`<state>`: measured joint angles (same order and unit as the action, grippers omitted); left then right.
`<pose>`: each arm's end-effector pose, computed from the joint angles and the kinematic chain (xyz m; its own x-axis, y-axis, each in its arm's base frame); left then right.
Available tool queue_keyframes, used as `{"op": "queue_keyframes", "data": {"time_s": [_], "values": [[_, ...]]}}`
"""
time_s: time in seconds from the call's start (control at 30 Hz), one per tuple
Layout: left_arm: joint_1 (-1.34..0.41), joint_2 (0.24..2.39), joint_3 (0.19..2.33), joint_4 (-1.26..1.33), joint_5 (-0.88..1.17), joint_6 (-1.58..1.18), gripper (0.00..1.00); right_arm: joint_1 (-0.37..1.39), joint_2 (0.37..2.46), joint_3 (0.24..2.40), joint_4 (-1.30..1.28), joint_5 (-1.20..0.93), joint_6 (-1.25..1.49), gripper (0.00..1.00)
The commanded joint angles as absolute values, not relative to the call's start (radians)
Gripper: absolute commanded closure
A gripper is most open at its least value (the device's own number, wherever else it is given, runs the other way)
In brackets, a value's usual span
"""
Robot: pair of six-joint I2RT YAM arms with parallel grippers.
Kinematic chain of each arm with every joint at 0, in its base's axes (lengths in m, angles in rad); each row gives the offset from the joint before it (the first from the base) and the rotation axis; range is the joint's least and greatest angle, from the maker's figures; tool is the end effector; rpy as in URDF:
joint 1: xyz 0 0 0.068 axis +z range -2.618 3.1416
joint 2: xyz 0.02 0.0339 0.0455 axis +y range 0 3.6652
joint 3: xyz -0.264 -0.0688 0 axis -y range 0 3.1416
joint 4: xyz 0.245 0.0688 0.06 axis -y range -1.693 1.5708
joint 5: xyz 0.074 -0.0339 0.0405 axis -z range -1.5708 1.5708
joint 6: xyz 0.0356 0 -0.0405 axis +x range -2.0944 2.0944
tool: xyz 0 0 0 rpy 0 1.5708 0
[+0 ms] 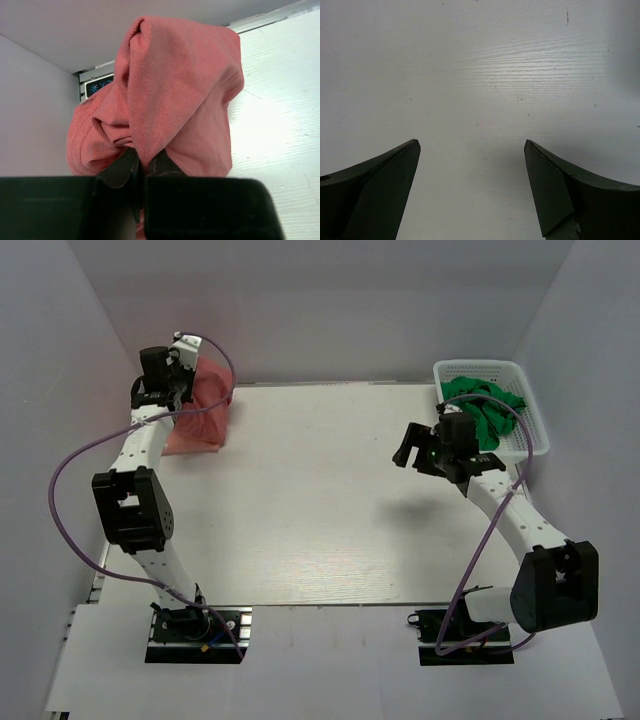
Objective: Fold and stack the t-shirts
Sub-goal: Put the neatly folded tshirt into the corner of the board with the left arm
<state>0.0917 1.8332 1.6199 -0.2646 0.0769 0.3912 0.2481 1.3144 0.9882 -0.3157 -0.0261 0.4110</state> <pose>0.4363 0.0374 0.3249 -0.4323 0.3420 -0.8343 0.1530 0.9397 0.3059 0.2830 0.0726 0.2816 -0.6382 0.2503 -0.7280 -0.0117 0.9424 0.3343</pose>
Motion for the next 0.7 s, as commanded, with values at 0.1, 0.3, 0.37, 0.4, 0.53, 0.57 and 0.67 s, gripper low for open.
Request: {"op": "queue_keyframes", "data": {"time_s": [0.1,0.3,0.37,0.4,0.53,0.57,0.67], "values": [[0.132,1.813,1.684,-0.242,0.126,0.364,1.0,0.245,1.341,1.028,-0.321,-0.034,0.403,0.09],[0.17,1.983,1.83,-0.379,0.04,0.337,1.0,0.245,1.365,1.061,-0.336,-0.034,0.407,0.09],[0.196,2.025,1.888,-0.423,0.049,0.337,1.0,0.249,1.382,1.071,-0.336,-0.038,0.41,0.09],[0.196,2.025,1.888,-0.404,0.06,0.337,1.0,0.247,1.388,1.08,-0.339,-0.049,0.419,0.09],[0.239,2.055,1.874,-0.367,0.075,0.328,1.0,0.253,1.433,1.103,-0.336,-0.071,0.44,0.09],[0.239,2.069,1.89,-0.379,0.075,0.328,1.0,0.253,1.437,1.106,-0.339,-0.077,0.443,0.09],[0.261,2.098,1.911,-0.4,0.057,0.316,1.0,0.253,1.453,1.117,-0.333,-0.08,0.456,0.09]]}}
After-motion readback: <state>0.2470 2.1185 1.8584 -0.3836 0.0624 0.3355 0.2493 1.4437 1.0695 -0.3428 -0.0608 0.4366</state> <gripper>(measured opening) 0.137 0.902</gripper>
